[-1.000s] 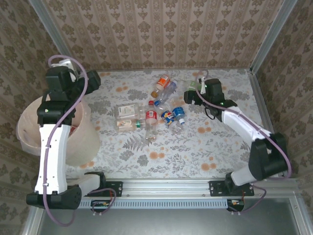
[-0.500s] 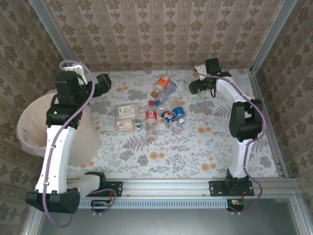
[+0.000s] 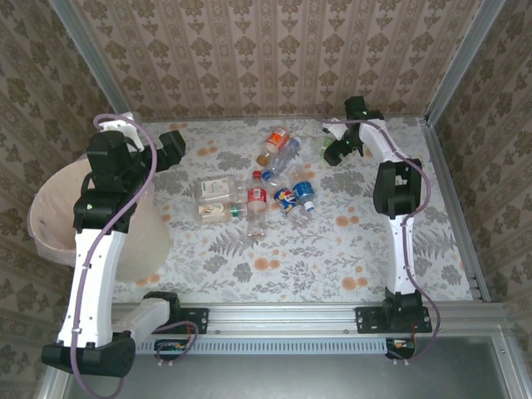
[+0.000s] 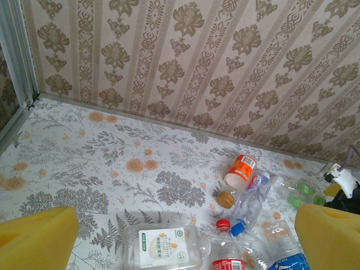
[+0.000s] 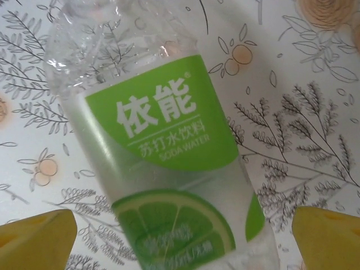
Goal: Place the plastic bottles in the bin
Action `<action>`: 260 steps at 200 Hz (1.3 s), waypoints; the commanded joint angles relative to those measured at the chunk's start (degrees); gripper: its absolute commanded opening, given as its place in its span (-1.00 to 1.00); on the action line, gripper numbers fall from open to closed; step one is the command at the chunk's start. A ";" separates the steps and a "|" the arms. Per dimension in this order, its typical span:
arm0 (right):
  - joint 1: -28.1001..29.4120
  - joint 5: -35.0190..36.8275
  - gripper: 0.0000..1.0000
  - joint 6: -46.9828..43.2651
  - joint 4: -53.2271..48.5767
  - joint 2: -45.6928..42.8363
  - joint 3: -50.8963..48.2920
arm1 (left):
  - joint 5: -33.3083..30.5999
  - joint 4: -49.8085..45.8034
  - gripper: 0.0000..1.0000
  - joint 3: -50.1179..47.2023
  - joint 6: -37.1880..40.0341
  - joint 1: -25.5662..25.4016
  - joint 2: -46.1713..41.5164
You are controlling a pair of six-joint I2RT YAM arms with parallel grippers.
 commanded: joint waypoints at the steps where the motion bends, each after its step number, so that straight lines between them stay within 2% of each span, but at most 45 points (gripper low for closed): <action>1: 0.56 -2.79 0.95 -3.65 -5.83 2.74 4.22 | 0.65 0.78 1.00 -0.57 -0.91 0.32 -0.17; 22: 0.83 -3.65 0.91 -3.76 -6.82 3.54 4.99 | 0.38 0.59 1.00 -0.97 -0.98 0.32 -0.48; 56: 1.61 -0.37 0.77 -4.07 -5.30 3.38 3.02 | 0.39 1.42 1.00 -2.25 -1.47 0.32 -1.00; 78: 2.05 2.45 0.59 -4.13 -2.97 2.86 1.60 | 0.67 0.71 1.00 -2.15 -1.42 0.36 -1.17; 113: 2.14 2.16 0.34 -3.93 -1.11 -0.22 -2.89 | -0.20 0.43 1.00 -3.34 -1.02 0.32 -2.49; 135: 1.90 1.81 0.25 -4.38 0.97 -4.71 -9.11 | -1.91 0.78 1.00 -3.92 -1.38 0.32 -3.18; 189: 1.70 0.13 0.04 -1.20 11.78 -18.43 -26.99 | -1.19 3.19 1.00 -5.96 -1.38 0.40 -3.26; 237: 1.85 -3.29 -0.10 9.33 19.50 -28.08 -37.03 | 4.85 6.00 1.00 -5.97 -3.04 0.32 -0.58; 260: 3.06 -7.11 -0.11 15.82 28.23 -34.80 -44.28 | 9.56 10.08 1.00 -6.58 -5.85 0.07 0.93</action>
